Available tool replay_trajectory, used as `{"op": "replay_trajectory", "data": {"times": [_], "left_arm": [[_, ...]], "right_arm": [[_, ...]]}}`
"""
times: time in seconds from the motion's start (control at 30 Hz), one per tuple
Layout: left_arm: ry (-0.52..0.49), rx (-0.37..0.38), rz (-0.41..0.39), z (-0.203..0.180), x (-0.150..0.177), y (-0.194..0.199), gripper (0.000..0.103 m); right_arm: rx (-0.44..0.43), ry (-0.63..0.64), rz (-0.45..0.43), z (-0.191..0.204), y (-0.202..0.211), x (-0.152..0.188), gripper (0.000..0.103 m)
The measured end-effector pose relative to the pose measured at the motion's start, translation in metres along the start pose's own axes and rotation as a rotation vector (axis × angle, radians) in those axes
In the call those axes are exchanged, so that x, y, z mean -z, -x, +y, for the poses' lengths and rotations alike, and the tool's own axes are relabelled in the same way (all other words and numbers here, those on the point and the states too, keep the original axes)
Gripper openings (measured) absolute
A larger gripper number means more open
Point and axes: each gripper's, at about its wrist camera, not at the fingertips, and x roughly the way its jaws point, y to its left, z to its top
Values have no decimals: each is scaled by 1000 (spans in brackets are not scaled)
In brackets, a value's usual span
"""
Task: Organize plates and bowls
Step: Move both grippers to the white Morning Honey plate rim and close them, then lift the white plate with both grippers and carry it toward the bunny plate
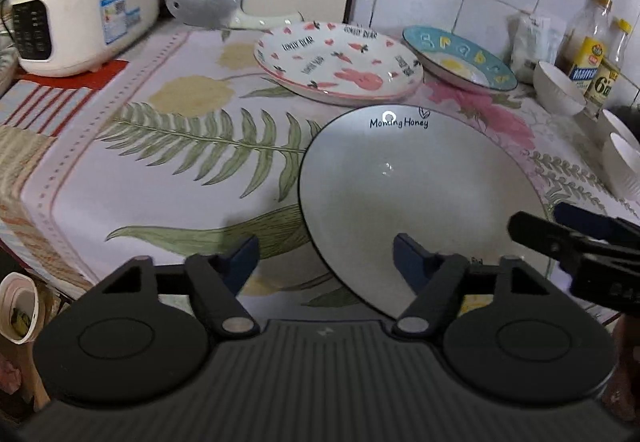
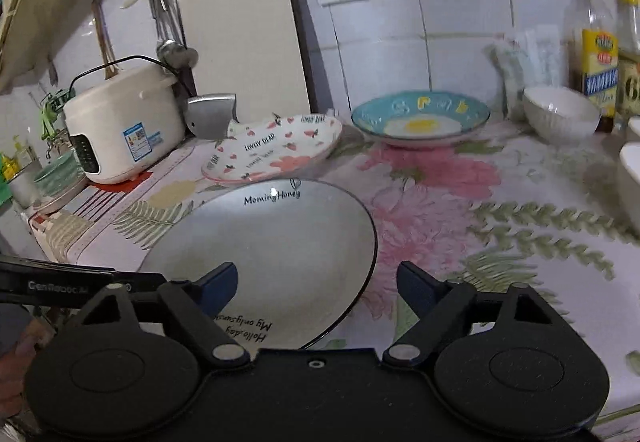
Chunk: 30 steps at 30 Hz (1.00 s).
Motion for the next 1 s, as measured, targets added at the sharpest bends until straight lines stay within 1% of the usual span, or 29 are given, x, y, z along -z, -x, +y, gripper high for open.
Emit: {"op": "replay_trajectory", "data": {"times": [0.03,0.07,0.1,0.13,0.17,0.2,0.23,0.3,0.37,0.43,0.53,0.63,0.73,0.8,0.87,0.93,1.0], "left_arm": [[-1,1,6,0,-1,-3,61],[-1,2,13,0,-2,-7,59],[0,4,17,1,-3,-10,54],[3,6,24,1,-4,-12,47],[12,7,39,3,-5,-15,45],[23,9,53,4,-5,-18,38],[35,20,50,5,-5,-19,34],[34,39,50,5,-5,-19,29],[34,53,50,3,-4,-20,28],[41,57,48,4,-5,-20,27],[60,76,42,7,-4,-21,28],[58,63,45,4,-6,-22,28],[55,50,62,1,-10,-22,28],[52,74,89,2,-14,-23,28],[40,82,100,-2,-17,-23,28],[24,72,96,-9,-17,-21,29],[27,76,92,-14,-18,-17,29]], "right_arm": [[8,1,11,-1,-6,1,77],[15,4,19,-1,-11,1,70],[18,5,24,-2,-15,2,67],[18,3,30,-3,-17,2,61],[13,-6,37,-5,-20,2,59],[10,-21,50,-7,-21,1,52],[10,-44,64,-9,-21,0,51],[3,-87,73,-12,-19,-2,47],[13,-76,74,-14,-20,-1,35],[13,-55,84,-17,-23,1,26],[-33,-66,77,-25,-27,3,27],[-64,-49,70,-29,-30,2,27],[-95,3,119,-29,-32,-7,28],[-140,15,151,-35,-30,-14,28],[-142,8,154,-39,-26,-16,28],[-128,35,158,-38,-23,-16,28],[-129,17,151,-42,-18,-17,28]]}}
